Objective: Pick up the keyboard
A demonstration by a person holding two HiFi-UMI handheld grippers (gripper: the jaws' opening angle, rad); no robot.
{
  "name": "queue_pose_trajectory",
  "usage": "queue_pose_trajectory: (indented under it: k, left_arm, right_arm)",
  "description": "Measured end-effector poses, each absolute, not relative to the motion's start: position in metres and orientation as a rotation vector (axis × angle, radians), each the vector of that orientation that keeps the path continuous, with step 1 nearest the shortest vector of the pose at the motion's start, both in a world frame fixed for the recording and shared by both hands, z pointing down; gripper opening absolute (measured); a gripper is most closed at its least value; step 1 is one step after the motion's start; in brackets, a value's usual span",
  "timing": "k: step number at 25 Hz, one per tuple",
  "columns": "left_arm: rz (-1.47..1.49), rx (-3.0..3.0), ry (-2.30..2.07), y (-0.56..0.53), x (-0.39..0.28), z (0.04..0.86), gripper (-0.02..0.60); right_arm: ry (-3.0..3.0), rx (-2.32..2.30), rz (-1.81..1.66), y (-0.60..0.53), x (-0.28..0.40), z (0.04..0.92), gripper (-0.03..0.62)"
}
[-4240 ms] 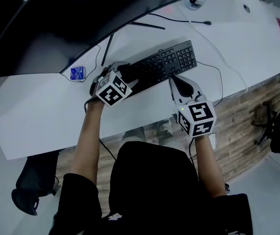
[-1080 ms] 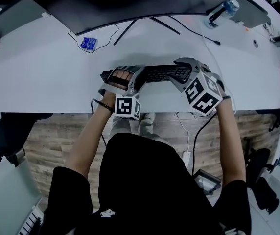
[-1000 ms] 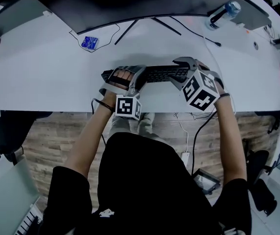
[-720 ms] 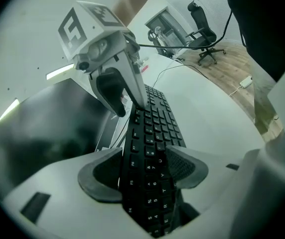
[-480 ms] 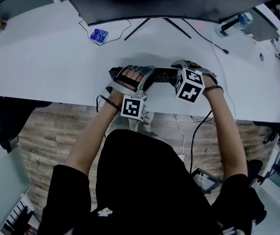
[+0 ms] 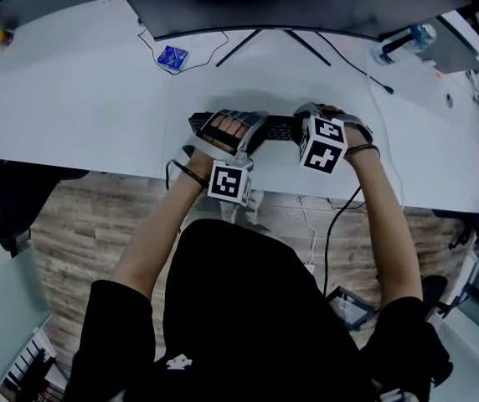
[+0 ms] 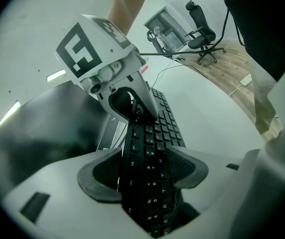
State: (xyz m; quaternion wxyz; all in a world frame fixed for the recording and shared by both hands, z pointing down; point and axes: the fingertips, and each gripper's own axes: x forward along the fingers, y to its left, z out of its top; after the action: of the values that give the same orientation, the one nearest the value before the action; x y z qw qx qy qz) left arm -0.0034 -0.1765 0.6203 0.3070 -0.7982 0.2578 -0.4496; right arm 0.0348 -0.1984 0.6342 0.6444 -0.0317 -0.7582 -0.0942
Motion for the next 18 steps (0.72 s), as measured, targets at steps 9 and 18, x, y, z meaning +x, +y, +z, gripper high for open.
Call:
queue_pose_trajectory:
  k: [9,18]
  left_arm:
    - [-1.142,-2.315,0.596,-0.165,-0.013,0.593,0.279]
    - [-1.326,-2.385,0.446,-0.161,-0.028,0.585,0.279]
  right_arm:
    - [-1.752,-0.032,-0.256,-0.189,0.033,0.634,0.166]
    - [-1.762,0.052,-0.360,-0.179,0.031,0.633,0.166]
